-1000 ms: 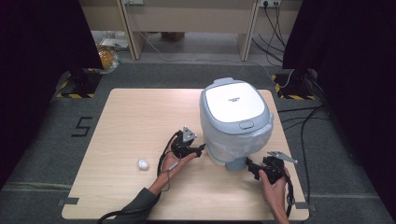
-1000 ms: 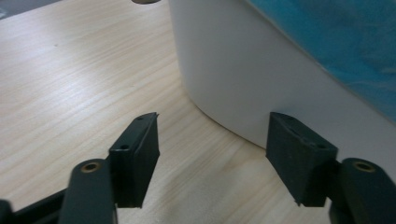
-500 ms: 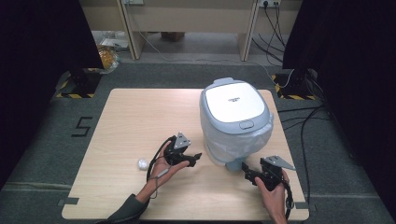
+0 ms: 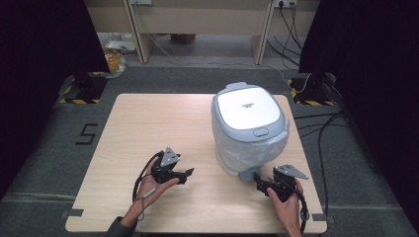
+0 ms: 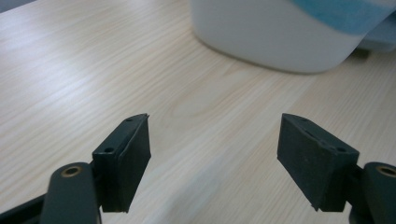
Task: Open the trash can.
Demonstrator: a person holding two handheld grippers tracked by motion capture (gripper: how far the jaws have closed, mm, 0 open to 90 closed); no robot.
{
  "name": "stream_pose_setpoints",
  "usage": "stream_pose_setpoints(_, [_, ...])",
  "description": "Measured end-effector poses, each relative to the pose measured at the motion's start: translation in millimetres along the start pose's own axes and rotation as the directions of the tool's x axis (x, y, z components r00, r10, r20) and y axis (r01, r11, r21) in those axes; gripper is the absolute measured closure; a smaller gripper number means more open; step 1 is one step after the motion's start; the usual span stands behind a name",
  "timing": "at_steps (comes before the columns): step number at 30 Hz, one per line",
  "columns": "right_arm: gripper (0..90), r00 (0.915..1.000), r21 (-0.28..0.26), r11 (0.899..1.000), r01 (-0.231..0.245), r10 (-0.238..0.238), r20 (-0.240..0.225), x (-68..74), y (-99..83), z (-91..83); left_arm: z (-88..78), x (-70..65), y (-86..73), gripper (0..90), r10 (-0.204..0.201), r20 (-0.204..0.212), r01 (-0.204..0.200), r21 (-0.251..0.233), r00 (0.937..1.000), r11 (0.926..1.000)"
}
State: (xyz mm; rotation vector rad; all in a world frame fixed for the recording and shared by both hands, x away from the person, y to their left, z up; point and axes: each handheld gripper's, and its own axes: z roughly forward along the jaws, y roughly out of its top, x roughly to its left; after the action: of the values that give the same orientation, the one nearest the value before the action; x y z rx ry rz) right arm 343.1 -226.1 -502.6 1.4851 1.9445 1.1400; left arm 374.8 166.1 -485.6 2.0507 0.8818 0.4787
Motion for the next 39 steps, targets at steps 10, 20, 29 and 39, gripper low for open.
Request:
stream_pose_setpoints(10, [20.2, 0.9993, 0.005, 0.999, 0.035, -0.035, 0.015, 4.8, -2.9, -1.8, -30.7, 15.3, -28.9, 24.4, -0.032, -0.068, 0.031, -0.006, 0.9972, 0.9995])
stream_pose_setpoints(20, [18.3, 0.9955, -0.012, 0.999, 0.041, -0.039, 0.086, 7.7, -0.6, 9.9, -42.7, 21.4, -43.4, 23.8, -0.034, -0.123, 0.035, 0.008, 0.9919, 0.9993])
stream_pose_setpoints(29, [18.4, 0.9847, -0.014, 0.995, 0.1, -0.097, 0.145, 15.9, -3.0, 10.2, -39.5, 24.7, -53.7, 23.6, -0.044, -0.137, 0.049, 0.036, 0.9896, 0.9981])
stream_pose_setpoints(39, [18.5, 0.9747, 0.014, 0.99, 0.142, -0.142, 0.173, 19.0, -2.7, 12.6, -42.2, 27.2, -56.6, 23.3, -0.051, -0.158, 0.057, 0.036, 0.9862, 0.9977])
